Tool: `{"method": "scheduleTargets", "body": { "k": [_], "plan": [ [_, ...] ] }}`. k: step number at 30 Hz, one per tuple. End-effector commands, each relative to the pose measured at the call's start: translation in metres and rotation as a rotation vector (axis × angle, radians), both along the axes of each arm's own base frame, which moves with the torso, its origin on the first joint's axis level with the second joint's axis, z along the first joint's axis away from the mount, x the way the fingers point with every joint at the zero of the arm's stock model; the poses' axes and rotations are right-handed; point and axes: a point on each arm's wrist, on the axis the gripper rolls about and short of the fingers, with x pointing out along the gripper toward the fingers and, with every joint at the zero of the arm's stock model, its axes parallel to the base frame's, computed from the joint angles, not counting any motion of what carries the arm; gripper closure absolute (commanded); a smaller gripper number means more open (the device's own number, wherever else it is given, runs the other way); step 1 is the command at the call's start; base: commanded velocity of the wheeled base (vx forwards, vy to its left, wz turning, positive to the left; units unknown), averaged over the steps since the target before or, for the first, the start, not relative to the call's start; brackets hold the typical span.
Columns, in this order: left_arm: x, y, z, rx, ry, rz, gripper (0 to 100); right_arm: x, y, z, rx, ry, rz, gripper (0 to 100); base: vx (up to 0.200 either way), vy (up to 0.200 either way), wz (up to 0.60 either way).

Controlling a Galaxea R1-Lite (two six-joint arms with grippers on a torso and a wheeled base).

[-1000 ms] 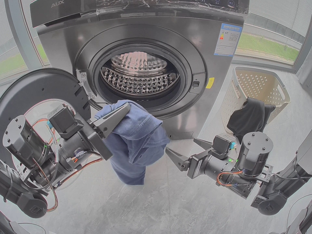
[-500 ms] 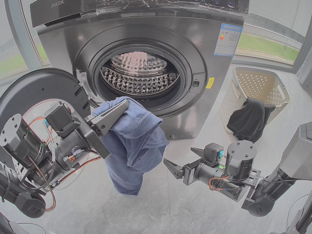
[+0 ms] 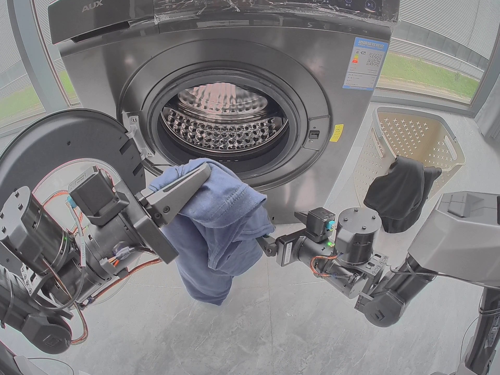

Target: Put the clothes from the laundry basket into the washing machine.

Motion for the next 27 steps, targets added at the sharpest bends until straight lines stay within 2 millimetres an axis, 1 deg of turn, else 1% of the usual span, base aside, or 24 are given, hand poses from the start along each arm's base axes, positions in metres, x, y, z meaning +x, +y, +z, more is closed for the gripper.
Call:
{"method": "scheduleTargets", "body": {
  "k": [1, 3, 4, 8, 9, 14, 18, 20, 24, 27],
  "plan": [
    [-0.001, 0.000, 0.000, 0.000, 0.002, -0.003, 100, 0.030, -0.001, -0.014, -0.019, -0.022, -0.046, 0, 0.000, 0.000, 0.00],
    [-0.001, 0.000, 0.000, -0.001, 0.000, -0.003, 100, 0.033, -0.003, -0.012, -0.020, -0.033, -0.055, 0, 0.000, 0.000, 0.00],
    [-0.001, 0.000, -0.001, 0.002, 0.004, -0.003, 100, 0.035, -0.006, -0.008, -0.014, -0.040, -0.059, 0, 0.000, 0.000, 0.00],
    [-0.001, 0.000, -0.001, 0.002, 0.004, -0.003, 100, 0.034, -0.008, -0.004, -0.011, -0.046, -0.053, 0, 0.000, 0.000, 0.00],
    [-0.001, 0.000, -0.002, 0.004, 0.007, -0.003, 100, 0.033, -0.010, 0.002, -0.002, -0.055, -0.055, 0, 0.000, 0.000, 0.00],
    [-0.002, 0.000, -0.003, 0.008, 0.010, -0.005, 100, 0.032, -0.005, 0.004, 0.006, -0.064, -0.039, 0, 0.000, 0.000, 0.00],
    [-0.001, 0.000, -0.004, 0.010, 0.015, -0.002, 100, 0.021, 0.007, 0.000, 0.003, -0.059, 0.014, 0, 0.000, 0.000, 0.00],
    [0.001, 0.000, -0.005, 0.012, 0.018, 0.001, 100, 0.007, 0.017, -0.004, -0.001, -0.047, 0.058, 0, 0.000, 0.000, 0.00],
    [0.002, 0.000, -0.005, 0.010, 0.017, 0.006, 100, -0.011, 0.024, -0.008, -0.009, -0.034, 0.130, 0, 0.000, 0.000, 0.00],
    [0.002, 0.000, -0.005, 0.010, 0.017, 0.006, 100, -0.013, 0.026, -0.007, -0.007, -0.040, 0.141, 0, 0.000, 0.000, 0.00]
  ]
}}
